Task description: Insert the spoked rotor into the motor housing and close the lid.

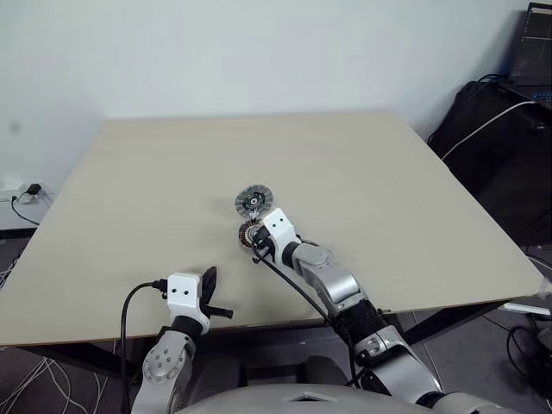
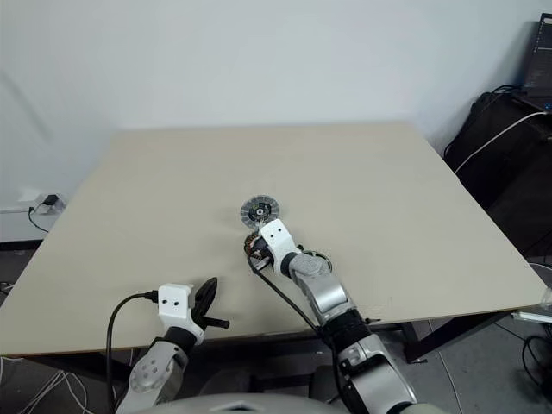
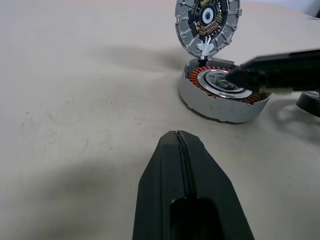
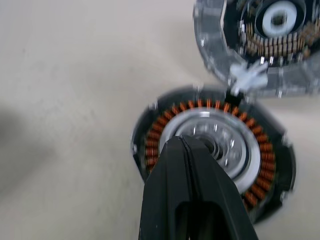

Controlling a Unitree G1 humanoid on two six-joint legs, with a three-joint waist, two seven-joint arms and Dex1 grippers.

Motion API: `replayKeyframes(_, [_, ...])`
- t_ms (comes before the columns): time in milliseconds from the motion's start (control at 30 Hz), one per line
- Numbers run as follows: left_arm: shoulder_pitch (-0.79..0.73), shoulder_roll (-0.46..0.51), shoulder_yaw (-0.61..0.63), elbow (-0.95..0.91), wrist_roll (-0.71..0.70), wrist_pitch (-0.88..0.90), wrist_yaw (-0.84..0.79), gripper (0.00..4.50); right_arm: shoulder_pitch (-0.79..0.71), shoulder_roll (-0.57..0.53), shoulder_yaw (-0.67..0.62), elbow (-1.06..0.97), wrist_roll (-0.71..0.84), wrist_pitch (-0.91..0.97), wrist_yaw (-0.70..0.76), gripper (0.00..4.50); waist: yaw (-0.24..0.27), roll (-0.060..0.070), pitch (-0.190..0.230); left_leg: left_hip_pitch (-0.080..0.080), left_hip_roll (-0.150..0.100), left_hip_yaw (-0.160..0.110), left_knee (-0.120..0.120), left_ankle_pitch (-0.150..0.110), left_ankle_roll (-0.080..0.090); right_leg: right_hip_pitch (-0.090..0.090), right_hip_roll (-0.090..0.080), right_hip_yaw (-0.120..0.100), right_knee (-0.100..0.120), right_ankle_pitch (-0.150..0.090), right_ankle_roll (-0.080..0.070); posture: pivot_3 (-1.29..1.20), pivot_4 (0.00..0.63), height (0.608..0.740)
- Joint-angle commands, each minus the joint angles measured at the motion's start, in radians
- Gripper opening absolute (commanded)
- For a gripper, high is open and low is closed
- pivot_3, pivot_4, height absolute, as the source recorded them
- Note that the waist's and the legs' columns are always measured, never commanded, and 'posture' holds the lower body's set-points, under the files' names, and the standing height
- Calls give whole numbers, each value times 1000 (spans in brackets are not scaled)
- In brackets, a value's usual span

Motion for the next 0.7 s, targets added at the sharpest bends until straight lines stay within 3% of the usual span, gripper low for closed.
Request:
replayKeyframes(33, [-8,-3,-9,-16,-4,-4,-2,0,-35,9,1,15,-15,-32,-2,19,0,0,0,0,0,0,0,0,0,0,0,0,0,0,0,0,0,740])
replayKeyframes(700, [-12,-3,-3,-21,-9,0,-1,0,-73,21,-22,131,-38,-70,-18,19,-4,3,-2,1,0,0,0,1,-1,0,1,0,1,0,0,0,0,740])
